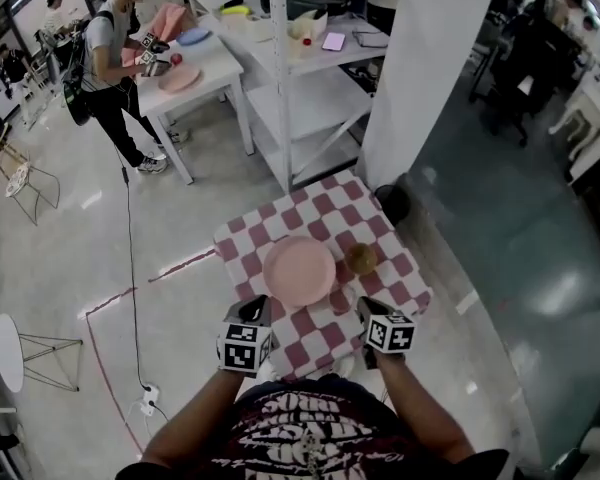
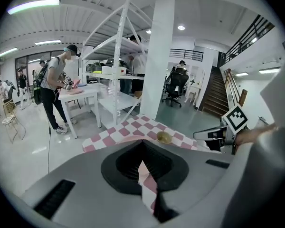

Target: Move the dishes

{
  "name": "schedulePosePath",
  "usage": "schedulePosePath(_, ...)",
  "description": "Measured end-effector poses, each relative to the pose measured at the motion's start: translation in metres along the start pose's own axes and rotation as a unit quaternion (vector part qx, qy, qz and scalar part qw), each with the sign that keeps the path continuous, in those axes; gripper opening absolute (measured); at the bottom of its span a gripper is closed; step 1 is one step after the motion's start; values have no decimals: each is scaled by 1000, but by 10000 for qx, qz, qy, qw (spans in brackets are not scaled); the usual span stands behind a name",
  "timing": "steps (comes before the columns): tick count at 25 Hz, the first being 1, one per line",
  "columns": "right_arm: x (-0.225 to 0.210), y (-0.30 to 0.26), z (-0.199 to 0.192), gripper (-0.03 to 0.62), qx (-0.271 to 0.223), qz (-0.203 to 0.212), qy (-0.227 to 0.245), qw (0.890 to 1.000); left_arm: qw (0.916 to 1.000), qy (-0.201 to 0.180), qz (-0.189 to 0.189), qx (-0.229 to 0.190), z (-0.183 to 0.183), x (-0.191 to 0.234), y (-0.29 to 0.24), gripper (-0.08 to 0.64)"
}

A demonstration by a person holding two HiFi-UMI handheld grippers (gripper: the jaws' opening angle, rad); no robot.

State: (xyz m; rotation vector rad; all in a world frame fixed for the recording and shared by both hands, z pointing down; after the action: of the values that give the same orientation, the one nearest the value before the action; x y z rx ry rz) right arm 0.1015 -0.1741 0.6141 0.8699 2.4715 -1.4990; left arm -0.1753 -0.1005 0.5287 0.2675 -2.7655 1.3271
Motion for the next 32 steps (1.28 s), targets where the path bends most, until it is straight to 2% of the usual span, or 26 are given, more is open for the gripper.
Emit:
schedulePosePath(4, 46, 28, 23, 40, -275, -96, 434, 9986, 9995, -103, -302, -71, 7, 13, -6, 26)
schedulePosePath(9, 86, 51, 31, 40, -488, -89, 260, 9984, 9961, -311, -817, -71, 12, 10, -11, 26)
schedulePosePath(13, 96, 64, 18, 41, -498, -428, 207, 9976, 9922, -456, -1160, -14, 13, 2, -18, 26)
schedulePosePath(17, 90, 72, -11, 41, -323, -726, 101, 9968, 9901, -424, -1337, -58, 8, -9, -21, 26)
schedulePosePath(19, 93, 71, -20, 41, -247, -754, 127, 9968, 9901, -368, -1350, -53, 6, -13, -23, 25)
schedulePosePath(24, 90, 81, -29, 41, -210, -622, 538, 9964, 9918, -297, -1243, -11, 4, -36, -24, 25)
schedulePosePath(32, 28, 120, -51, 41, -153, -403, 1144, 9925, 9960, 226, -859, 138, -12, -108, -31, 26)
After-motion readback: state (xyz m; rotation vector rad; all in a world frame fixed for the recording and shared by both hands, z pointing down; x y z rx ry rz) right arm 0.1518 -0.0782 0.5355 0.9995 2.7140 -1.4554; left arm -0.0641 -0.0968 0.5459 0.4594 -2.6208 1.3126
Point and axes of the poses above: the fingertips, and each gripper's own axes: y backward along the fingers, x to its left, z out of its top, the point moved 6 cm from there along y, backward along the fingers, and after that the axes turned 12 degrees about x, right-handed, at the moved point
